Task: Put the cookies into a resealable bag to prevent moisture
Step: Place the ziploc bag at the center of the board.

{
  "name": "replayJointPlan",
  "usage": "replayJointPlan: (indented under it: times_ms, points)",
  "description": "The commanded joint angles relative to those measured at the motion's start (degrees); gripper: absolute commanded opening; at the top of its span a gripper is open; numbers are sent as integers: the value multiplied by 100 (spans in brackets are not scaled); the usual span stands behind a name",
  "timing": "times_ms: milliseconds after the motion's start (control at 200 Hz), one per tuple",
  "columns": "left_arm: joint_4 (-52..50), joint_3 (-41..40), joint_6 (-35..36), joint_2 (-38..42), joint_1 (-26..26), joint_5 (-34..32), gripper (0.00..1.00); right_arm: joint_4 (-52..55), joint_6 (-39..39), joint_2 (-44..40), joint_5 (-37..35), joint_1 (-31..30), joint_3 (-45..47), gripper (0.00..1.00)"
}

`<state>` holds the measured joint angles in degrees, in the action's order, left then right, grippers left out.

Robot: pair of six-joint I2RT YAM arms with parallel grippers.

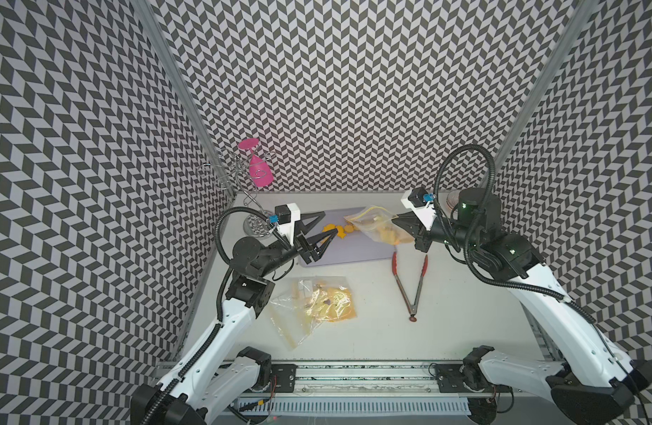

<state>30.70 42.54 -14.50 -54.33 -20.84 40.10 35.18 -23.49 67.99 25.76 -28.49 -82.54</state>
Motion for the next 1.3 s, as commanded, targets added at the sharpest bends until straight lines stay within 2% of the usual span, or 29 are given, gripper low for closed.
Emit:
replayJointPlan:
  times_ms: [0, 80, 220, 486, 701, 1297]
  points:
    - [266, -54, 1058, 53, -330, 300, 68, 218, -526, 77, 217, 33, -476, 0]
    - [216, -40, 1337, 14, -471, 420, 66, 268, -548, 155, 383, 34, -747, 0]
    - [203, -24, 1343, -90, -487, 250, 64, 329, -561, 143, 568, 30, -984, 0]
    - [391, -162, 1057, -125, -491, 121, 61, 183, -412, -123, 886, 34, -1001, 0]
    - [433, -169, 991, -235, -660, 271, 61, 112, -376, -259, 1101, 36, -991, 0]
    - [825, -13, 742, -542, -713, 446, 59, 60, -341, -363, 1446, 29, -983, 0]
